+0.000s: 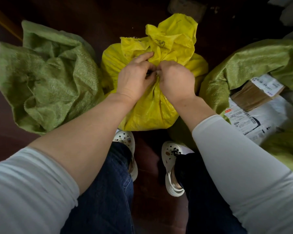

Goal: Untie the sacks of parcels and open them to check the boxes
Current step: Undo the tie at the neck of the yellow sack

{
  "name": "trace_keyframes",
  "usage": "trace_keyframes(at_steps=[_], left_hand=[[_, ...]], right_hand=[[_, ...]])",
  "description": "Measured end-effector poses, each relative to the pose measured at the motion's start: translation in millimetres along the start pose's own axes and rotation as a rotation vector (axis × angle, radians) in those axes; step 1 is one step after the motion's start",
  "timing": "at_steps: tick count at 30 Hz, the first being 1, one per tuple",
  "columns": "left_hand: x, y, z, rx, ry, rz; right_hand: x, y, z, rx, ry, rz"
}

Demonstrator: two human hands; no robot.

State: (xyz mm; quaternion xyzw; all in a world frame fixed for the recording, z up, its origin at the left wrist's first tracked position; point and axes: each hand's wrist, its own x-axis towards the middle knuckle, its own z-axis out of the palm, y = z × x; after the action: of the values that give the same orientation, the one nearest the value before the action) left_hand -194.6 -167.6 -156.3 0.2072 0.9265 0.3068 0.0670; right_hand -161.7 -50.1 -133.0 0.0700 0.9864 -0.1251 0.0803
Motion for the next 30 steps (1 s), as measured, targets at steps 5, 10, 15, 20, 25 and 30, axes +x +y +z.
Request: trace_keyframes(at_steps=[5,10,15,20,25,30], left_hand=[[1,1,7,-0.125,0.055,-0.097],[2,2,10,-0.204,0.117,-0.165],[1,-2,4,-0.119,0.027,-0.059],[-2,0,5,-0.004,0.017,0.029],[-1,6,2,-0.025,0.035,-0.088],[0,12,4,-0.061,0.06,-0.177]], right_hand=[[0,-8,7,0.311,0.048,0.187],[9,-7,8,1.024,0.031,0.55],[5,9,0,0.681,-0.039,0.233],[2,7,-7,0.222,-0.059,0.063],[3,-1,0,0.327,-0.001,0.184],[5,-3,3,1.412,-0.082,0.751]])
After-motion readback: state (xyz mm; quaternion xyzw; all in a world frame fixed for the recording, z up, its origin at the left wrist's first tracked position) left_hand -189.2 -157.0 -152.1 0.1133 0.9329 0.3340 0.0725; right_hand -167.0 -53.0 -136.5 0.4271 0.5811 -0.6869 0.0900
